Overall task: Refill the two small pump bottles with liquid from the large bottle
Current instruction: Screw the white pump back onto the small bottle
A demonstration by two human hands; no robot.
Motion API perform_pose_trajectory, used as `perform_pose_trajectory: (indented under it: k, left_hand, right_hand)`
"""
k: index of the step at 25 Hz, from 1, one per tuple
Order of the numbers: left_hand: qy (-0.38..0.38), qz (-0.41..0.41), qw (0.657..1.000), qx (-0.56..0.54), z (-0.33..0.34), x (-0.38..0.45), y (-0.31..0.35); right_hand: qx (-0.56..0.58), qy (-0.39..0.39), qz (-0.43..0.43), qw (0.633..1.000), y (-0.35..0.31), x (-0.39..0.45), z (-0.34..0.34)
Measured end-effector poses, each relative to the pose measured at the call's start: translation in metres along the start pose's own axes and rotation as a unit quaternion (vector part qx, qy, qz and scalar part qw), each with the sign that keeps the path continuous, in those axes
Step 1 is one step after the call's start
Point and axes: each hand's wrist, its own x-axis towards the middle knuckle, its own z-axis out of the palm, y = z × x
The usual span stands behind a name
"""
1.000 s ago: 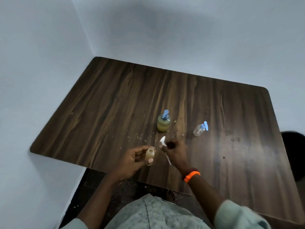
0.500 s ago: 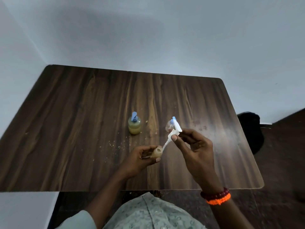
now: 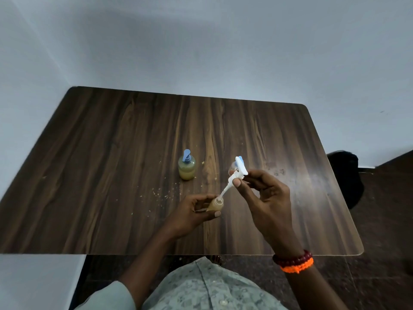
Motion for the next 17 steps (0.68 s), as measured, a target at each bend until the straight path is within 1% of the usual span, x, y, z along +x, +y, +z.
perform_pose_trajectory:
  k: [7, 13, 17]
  left_hand:
    - [0.002, 0.005, 1.0, -0.013, 0.0, 0.0, 0.002]
    - [-0.002, 0.021, 1.0, -0.016, 0.002, -0.001, 0.011]
    - [-0.006, 0.024, 1.0, -0.007, 0.0, -0.002, 0.012]
  right_hand:
    - [-0.026, -0.037, 0.015, 0.999, 0.01, -0.006, 0.008]
    - [-0.067, -0.051, 0.041, 0.996, 0.029, -0.016, 0.016]
    - [-0.063, -0.046, 0.047, 0.996, 0.032, -0.018, 0.021]
